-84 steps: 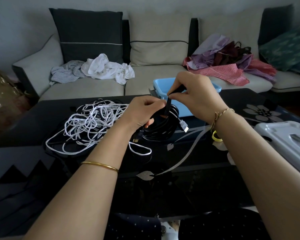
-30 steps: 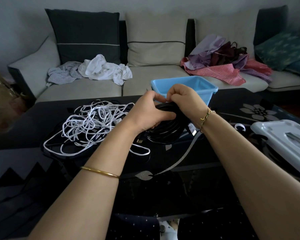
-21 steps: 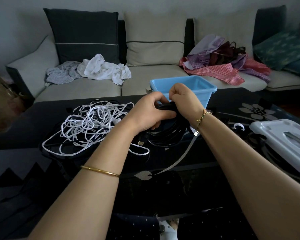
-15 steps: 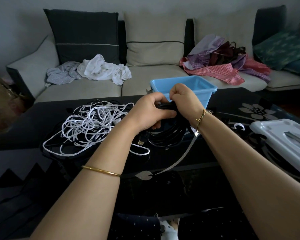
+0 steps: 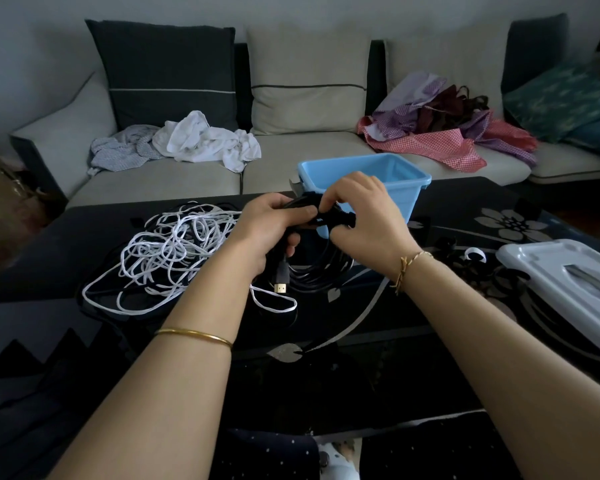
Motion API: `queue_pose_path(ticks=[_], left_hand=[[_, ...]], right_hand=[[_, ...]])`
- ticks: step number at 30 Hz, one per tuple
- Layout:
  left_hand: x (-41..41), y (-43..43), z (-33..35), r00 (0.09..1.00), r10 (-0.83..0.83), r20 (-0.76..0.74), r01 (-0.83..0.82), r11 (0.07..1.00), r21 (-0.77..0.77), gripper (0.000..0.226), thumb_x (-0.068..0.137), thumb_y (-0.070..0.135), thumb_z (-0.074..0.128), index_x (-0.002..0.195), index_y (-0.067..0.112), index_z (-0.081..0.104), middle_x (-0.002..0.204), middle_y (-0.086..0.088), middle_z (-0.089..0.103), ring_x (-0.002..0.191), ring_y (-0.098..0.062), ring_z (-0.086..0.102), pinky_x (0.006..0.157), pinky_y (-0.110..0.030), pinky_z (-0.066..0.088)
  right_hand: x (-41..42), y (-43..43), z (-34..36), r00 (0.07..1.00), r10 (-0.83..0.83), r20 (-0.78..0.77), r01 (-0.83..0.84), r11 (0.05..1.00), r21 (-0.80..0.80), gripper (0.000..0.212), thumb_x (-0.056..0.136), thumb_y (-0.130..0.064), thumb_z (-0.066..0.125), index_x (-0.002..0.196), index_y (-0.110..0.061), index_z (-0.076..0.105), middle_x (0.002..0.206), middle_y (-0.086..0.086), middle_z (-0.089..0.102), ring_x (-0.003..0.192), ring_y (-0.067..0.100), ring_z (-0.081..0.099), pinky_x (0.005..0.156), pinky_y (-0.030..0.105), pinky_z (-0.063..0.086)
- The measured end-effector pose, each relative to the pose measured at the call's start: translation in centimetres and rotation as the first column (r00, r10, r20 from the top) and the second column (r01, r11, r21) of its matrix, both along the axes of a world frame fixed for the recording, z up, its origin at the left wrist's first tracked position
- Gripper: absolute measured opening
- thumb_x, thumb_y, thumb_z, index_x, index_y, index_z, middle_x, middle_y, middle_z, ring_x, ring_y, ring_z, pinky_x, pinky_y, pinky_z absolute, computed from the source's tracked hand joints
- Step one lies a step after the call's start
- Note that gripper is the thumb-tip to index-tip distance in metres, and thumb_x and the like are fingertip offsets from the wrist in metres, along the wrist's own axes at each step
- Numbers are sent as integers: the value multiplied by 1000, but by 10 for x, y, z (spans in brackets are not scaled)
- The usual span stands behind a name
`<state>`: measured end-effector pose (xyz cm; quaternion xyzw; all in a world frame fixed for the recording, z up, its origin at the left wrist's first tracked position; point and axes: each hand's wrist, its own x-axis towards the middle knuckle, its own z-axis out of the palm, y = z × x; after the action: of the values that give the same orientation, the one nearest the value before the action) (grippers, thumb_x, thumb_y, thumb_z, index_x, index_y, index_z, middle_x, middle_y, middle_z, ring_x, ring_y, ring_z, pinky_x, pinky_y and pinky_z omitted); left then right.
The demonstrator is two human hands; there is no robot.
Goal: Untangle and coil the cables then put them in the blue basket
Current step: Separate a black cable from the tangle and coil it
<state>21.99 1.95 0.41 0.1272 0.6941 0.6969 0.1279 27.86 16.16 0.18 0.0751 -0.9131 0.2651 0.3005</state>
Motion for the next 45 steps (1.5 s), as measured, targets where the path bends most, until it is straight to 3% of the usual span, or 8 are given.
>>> queue_pose_path(ticks=[5, 9, 14, 25, 30, 34, 40, 45], left_hand=[[0, -1, 2, 997, -2, 73, -2, 998, 59, 13, 84, 9, 69, 87, 7, 57, 58, -4, 59, 36, -9, 42, 39, -19, 36], [2, 0, 0, 998, -25, 62, 20, 997, 80, 10, 88, 10, 65, 82, 9, 57, 53, 2, 62, 39, -9, 43, 39, -19, 37], [4, 0, -4, 999, -46, -6, 47, 996, 70, 4, 90, 7, 61, 87, 9, 59, 54, 4, 64, 41, -10, 43, 42, -22, 36], [3, -1, -6, 981, -172, -93, 169, 985, -32, 6, 93, 7, 58, 89, 10, 57, 69, -3, 70, 41, -11, 41, 41, -23, 39], [2, -4, -6, 970, -220, -100, 221, 975, 3, 6, 94, 5, 54, 90, 10, 56, 71, -5, 70, 41, -10, 41, 42, -24, 40], [-1, -4, -11, 959, -258, -115, 258, 966, -18, 7, 94, 3, 54, 94, 10, 55, 77, -10, 69, 41, -10, 41, 43, -22, 38], [-1, 8, -24, 972, -233, -18, 233, 973, -7, 6, 93, 4, 55, 92, 10, 55, 76, -12, 67, 39, -9, 42, 39, -20, 38], [-8, 17, -48, 942, -247, 228, 251, 968, 14, 3, 95, 8, 54, 96, 7, 56, 74, -11, 69, 37, -8, 43, 38, -18, 39]], right_hand=[[-6, 1, -6, 989, 3, -150, 23, 984, 174, 14, 72, -22, 68, 83, -15, 63, 96, 1, 57, 89, 25, 52, 76, 37, 44], [-8, 0, -5, 970, 13, -241, 47, 970, 240, 15, 80, -22, 57, 76, -9, 63, 87, 4, 62, 78, 26, 59, 60, 41, 50], [-8, -1, -5, 932, -1, -363, 132, 932, 337, 24, 86, -23, 48, 74, -10, 63, 82, 1, 64, 61, 23, 59, 42, 34, 47], [-6, 1, -3, 962, -113, -248, 162, 969, 186, 13, 84, -24, 62, 79, -11, 63, 84, 2, 62, 81, 23, 55, 61, 35, 45], [-9, 0, -3, 984, -51, -170, 55, 998, 22, 11, 84, -18, 64, 82, -12, 55, 86, -4, 49, 85, 18, 46, 71, 30, 41], [-7, 4, -6, 997, 62, -42, -73, 934, -351, 27, 82, -13, 67, 103, -20, 51, 98, -12, 49, 83, 2, 47, 75, 11, 39], [-16, 11, -11, 979, 75, 189, 20, 890, -456, 15, 89, -20, 60, 103, -18, 65, 89, -1, 61, 77, 8, 54, 78, 25, 45], [-10, 32, -17, 908, 125, 400, 231, 648, -726, 38, 100, -33, 31, 116, -12, 59, 98, 7, 68, 72, 16, 61, 59, 23, 47]])
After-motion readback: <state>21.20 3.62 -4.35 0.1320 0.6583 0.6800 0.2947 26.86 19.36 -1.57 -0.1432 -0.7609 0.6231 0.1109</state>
